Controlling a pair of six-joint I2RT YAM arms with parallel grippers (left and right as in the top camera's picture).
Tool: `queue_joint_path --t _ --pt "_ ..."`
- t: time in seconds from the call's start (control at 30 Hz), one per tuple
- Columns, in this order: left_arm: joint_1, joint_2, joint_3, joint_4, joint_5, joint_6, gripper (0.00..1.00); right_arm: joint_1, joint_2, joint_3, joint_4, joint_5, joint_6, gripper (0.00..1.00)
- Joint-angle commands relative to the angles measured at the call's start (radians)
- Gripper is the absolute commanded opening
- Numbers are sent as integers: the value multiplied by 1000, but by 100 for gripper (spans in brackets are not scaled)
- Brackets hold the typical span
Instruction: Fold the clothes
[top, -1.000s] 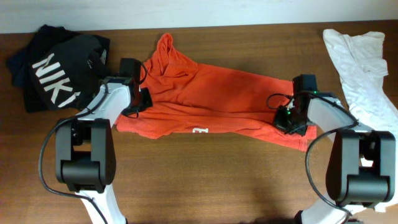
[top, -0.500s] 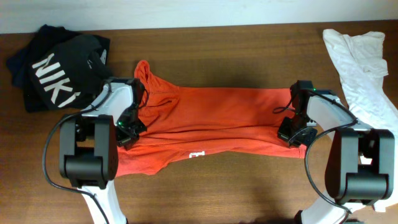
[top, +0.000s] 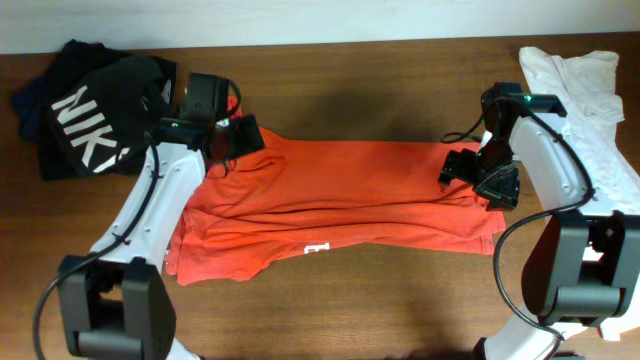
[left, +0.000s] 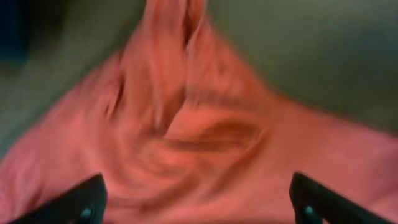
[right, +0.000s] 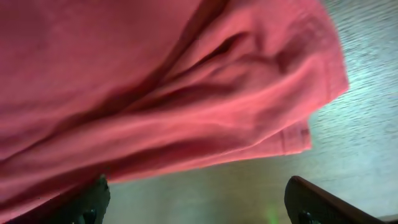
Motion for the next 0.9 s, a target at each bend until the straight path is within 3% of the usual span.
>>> queue_joint_path --t 0.0,0.07,0.1,0.3,0.37,0.77,0.87 --pt "8 107 10 122 51 70 89 47 0 6 -5 -43 -26 94" --pt "8 158 10 164 51 69 89 76 0 6 -4 -43 -26 94" --pt "8 188 10 178 51 65 84 92 0 6 -3 -42 -26 94" --pt "18 278 10 181 -51 34 77 127 0 6 8 -42 -22 94" --pt "23 287 10 185 -52 5 71 127 0 6 14 -43 -22 95" --pt "24 367 10 275 -51 6 71 127 0 6 8 -39 -23 96" --pt "24 367 10 289 -51 6 53 127 0 5 15 -30 -22 96"
